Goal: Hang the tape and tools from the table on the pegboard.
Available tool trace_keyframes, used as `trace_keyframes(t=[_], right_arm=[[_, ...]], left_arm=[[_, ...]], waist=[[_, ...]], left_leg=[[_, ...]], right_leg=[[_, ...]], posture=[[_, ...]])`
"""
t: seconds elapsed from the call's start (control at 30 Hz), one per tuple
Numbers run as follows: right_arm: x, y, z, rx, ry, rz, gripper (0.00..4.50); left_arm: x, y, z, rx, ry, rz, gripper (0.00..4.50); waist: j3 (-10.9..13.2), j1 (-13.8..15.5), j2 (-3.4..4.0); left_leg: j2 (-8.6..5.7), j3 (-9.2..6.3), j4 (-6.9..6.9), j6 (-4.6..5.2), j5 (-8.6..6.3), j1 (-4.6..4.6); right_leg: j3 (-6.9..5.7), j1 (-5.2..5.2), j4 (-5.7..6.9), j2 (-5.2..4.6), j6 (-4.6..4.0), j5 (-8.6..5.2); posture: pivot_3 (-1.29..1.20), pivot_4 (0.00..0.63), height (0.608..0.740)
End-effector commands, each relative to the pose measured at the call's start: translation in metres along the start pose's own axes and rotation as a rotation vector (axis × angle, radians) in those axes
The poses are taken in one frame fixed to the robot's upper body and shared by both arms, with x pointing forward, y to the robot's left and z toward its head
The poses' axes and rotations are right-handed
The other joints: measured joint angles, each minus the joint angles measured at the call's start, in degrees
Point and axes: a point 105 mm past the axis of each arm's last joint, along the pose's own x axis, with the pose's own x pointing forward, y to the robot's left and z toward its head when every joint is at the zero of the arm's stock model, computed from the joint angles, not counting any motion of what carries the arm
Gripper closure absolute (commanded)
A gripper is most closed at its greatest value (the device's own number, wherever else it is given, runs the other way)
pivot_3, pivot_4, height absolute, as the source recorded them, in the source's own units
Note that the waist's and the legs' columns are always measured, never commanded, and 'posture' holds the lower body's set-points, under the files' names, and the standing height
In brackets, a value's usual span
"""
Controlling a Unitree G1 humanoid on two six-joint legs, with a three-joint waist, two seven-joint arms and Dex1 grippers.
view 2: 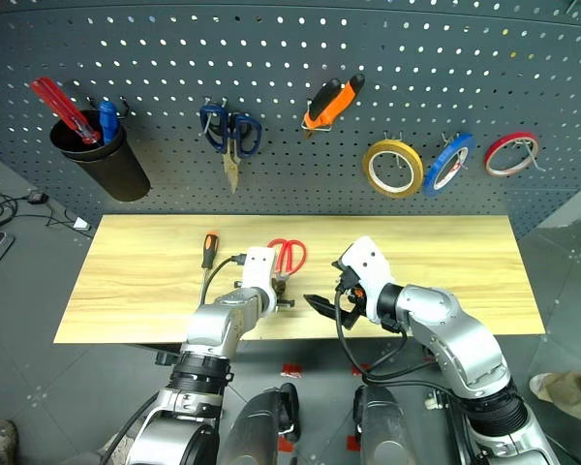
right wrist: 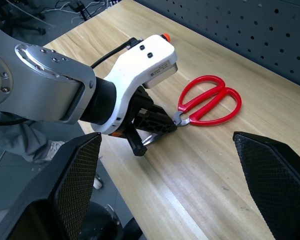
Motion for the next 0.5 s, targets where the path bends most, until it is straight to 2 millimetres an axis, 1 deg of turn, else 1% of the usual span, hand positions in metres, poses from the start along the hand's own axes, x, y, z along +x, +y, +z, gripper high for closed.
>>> trace_keyframes(t=[0.03, 0.07, 0.13, 0.17, 0.23, 0.3, 0.37, 0.5], right_arm=[[-0.003, 0.004, 0.014, -0.037, -0.054, 0.016, 0.0], [-0.003, 0.004, 0.014, -0.038, -0.055, 0.015, 0.0], [-0.003, 0.004, 0.015, -0.047, -0.059, 0.012, 0.0], [-0.003, 0.003, 0.016, -0.057, -0.063, 0.008, 0.0], [-0.004, 0.0, 0.021, -0.099, -0.085, -0.021, 0.0], [-0.006, -0.004, 0.027, -0.158, -0.108, -0.065, 0.0], [-0.01, -0.002, 0.039, -0.237, -0.181, -0.078, 0.0], [-0.019, 0.006, 0.056, -0.353, -0.307, -0.073, 0.0]], left_arm=[[0.001, 0.0, -0.036, -0.032, 0.116, -0.021, 4.19], [0.0, 0.0, -0.035, -0.034, 0.103, -0.024, 4.19], [-0.003, 0.0, -0.024, -0.029, 0.024, -0.02, 4.19], [-0.005, 0.0, -0.017, -0.018, -0.024, -0.021, 4.19], [-0.017, 0.0, 0.004, 0.063, -0.177, -0.013, 4.19], [-0.034, -0.004, 0.022, 0.145, -0.329, -0.019, 4.19], [-0.058, -0.007, 0.035, 0.21, -0.472, -0.004, 4.19], [-0.09, -0.007, 0.048, 0.281, -0.62, 0.046, 4.19]], waist=[[0.0, 0.0, 0.0], [0.0, 0.0, 0.0], [0.0, 0.0, 0.0], [0.0, 0.0, 0.0], [0.0, -0.1, -0.01], [0.0, -0.3, -0.05], [0.1, -0.2, -0.08], [0.1, -0.2, -0.07]], left_leg=[[0.0, 0.0, 0.0, 0.0, 0.0, 0.0], [0.0, 0.01, 0.0, 0.0, 0.0, 0.0], [0.0, 0.01, 0.0, 0.0, 0.0, 0.0], [0.01, 0.01, -0.01, 0.0, 0.0, 0.0], [0.01, 0.02, -0.01, 0.0, 0.0, 0.0], [0.02, 0.05, -0.06, 0.0, 0.0, -0.02], [0.03, 0.06, -0.11, -0.01, 0.0, -0.03], [0.02, 0.07, -0.17, -0.01, -0.01, -0.05]], right_leg=[[0.0, 0.0, 0.0, 0.0, 0.0, 0.0], [0.0, 0.0, 0.0, 0.0, 0.0, 0.0], [0.0, 0.0, -0.01, 0.0, 0.0, 0.0], [0.0, 0.0, -0.01, 0.0, 0.0, 0.0], [0.01, -0.02, -0.01, -0.01, 0.0, 0.0], [0.03, -0.08, -0.02, -0.01, -0.01, 0.0], [0.03, -0.1, -0.05, -0.01, -0.01, 0.0], [0.04, -0.11, -0.11, -0.03, -0.01, 0.0]], posture=[[-0.21, 0.319, 0.74], [-0.21, 0.319, 0.74], [-0.21, 0.319, 0.74], [-0.21, 0.319, 0.74], [-0.21, 0.319, 0.74], [-0.21, 0.319, 0.74], [-0.21, 0.319, 0.74], [-0.21, 0.319, 0.74]])
